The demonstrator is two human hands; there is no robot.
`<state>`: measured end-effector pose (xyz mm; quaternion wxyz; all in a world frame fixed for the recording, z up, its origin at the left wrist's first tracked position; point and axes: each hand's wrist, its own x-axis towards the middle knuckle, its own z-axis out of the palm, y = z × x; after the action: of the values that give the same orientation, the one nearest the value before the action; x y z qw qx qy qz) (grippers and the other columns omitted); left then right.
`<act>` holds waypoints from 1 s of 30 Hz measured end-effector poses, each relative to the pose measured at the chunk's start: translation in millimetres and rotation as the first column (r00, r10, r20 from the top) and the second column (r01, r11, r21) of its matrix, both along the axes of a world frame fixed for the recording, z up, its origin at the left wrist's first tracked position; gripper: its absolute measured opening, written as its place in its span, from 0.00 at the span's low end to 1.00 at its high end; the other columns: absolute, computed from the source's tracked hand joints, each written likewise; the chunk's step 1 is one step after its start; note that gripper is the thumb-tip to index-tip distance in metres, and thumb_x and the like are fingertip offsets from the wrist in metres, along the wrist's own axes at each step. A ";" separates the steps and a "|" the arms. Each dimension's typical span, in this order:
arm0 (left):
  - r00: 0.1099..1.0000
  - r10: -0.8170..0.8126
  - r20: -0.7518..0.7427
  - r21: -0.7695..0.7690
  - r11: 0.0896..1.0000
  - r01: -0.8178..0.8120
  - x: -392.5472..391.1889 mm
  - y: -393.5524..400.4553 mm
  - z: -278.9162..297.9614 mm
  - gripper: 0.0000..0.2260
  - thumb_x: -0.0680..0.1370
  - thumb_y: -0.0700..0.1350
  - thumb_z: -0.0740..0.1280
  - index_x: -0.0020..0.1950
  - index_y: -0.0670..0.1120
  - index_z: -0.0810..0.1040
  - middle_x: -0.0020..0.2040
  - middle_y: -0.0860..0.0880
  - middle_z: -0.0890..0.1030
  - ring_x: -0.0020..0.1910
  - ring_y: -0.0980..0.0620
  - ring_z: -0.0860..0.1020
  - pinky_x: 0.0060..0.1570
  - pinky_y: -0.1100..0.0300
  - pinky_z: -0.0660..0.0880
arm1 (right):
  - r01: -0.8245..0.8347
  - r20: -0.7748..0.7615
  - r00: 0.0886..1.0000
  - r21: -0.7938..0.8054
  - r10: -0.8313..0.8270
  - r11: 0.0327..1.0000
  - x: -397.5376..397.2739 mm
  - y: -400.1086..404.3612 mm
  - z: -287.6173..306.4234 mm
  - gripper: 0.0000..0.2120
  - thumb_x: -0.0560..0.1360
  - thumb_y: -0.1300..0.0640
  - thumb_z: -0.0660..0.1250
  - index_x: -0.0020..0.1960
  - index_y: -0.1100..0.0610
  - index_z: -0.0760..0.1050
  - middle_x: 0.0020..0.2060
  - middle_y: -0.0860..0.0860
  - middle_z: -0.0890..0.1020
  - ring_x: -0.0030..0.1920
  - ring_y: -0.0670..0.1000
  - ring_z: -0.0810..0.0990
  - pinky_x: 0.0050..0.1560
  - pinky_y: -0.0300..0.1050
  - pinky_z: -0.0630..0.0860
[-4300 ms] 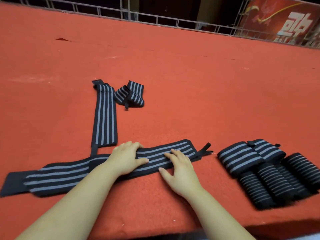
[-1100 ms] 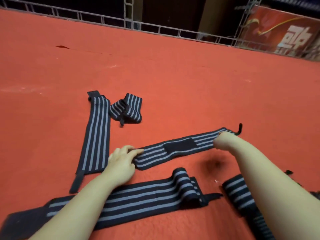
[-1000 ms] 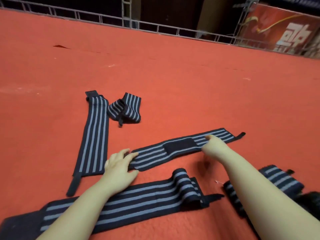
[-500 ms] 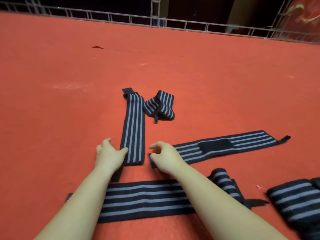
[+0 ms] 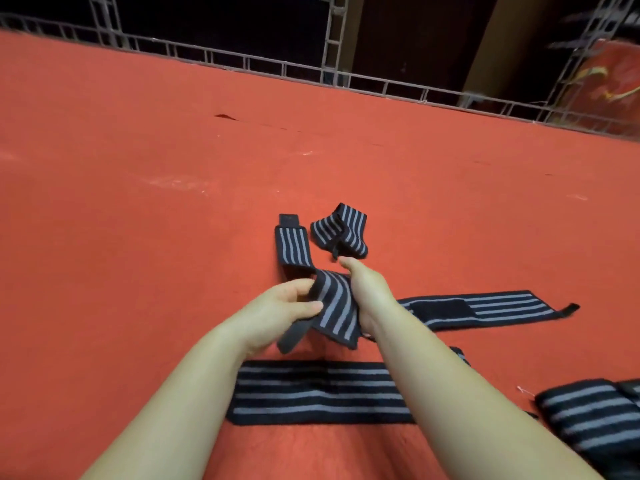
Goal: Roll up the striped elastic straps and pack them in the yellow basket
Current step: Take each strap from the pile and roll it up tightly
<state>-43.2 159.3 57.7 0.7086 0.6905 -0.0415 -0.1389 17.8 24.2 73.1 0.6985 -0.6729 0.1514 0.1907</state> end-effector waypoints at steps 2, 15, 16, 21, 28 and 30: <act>0.980 -0.197 0.029 0.111 0.975 0.192 -13.5 2.6 6.5 0.10 0.78 0.37 0.63 0.51 0.48 0.80 0.46 0.53 0.84 0.42 0.57 0.80 0.43 0.66 0.75 | -0.079 -0.083 0.993 0.013 0.079 0.997 1.4 -12.0 13.8 0.08 0.74 0.61 0.61 0.47 0.65 0.77 0.31 0.56 0.80 0.29 0.54 0.78 0.37 0.46 0.77; 0.896 0.250 -0.368 -0.768 0.461 -0.444 -3.8 -30.4 28.8 0.17 0.80 0.52 0.59 0.51 0.39 0.77 0.44 0.43 0.83 0.39 0.48 0.82 0.43 0.57 0.80 | -0.153 0.381 0.903 -0.152 0.201 0.976 -51.2 -69.8 81.6 0.24 0.70 0.74 0.50 0.42 0.57 0.82 0.34 0.54 0.84 0.31 0.50 0.82 0.30 0.36 0.76; 0.875 0.297 -0.382 -0.763 0.433 -0.480 -2.7 -31.0 31.0 0.15 0.80 0.50 0.59 0.49 0.39 0.77 0.40 0.45 0.83 0.36 0.50 0.83 0.39 0.59 0.81 | -0.127 0.407 0.887 -0.242 0.219 0.962 -54.6 -79.8 88.7 0.24 0.70 0.73 0.50 0.41 0.56 0.82 0.32 0.53 0.84 0.29 0.48 0.81 0.28 0.35 0.75; 0.836 0.382 -0.394 -0.782 0.339 -0.523 -5.2 -30.9 33.0 0.09 0.81 0.44 0.60 0.50 0.41 0.77 0.37 0.47 0.84 0.35 0.52 0.83 0.35 0.60 0.81 | 0.160 0.443 0.795 -0.812 0.415 0.560 -51.1 -135.1 114.1 0.13 0.74 0.66 0.56 0.40 0.58 0.79 0.35 0.54 0.80 0.39 0.53 0.77 0.43 0.42 0.71; 0.813 0.458 -0.358 -0.690 0.457 -0.562 -26.8 -36.5 18.7 0.07 0.80 0.39 0.60 0.52 0.41 0.77 0.43 0.46 0.84 0.39 0.51 0.83 0.33 0.61 0.80 | 0.124 0.144 0.911 -0.989 0.386 0.077 -45.5 -150.7 77.2 0.11 0.75 0.55 0.60 0.53 0.57 0.77 0.57 0.59 0.80 0.56 0.58 0.77 0.56 0.46 0.72; 0.820 0.462 -0.337 -0.646 0.520 -0.558 -31.9 -43.2 14.0 0.07 0.80 0.38 0.59 0.54 0.41 0.76 0.46 0.46 0.83 0.42 0.51 0.82 0.34 0.58 0.79 | 0.099 0.218 0.819 -0.965 0.531 0.243 -56.4 -126.4 53.6 0.19 0.75 0.51 0.65 0.64 0.53 0.71 0.62 0.53 0.77 0.62 0.54 0.75 0.61 0.45 0.70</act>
<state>-75.1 116.1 71.6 0.9305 0.3259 0.1556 0.0607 -38.6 -102.2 126.7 0.1287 -0.9898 -0.0555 -0.0246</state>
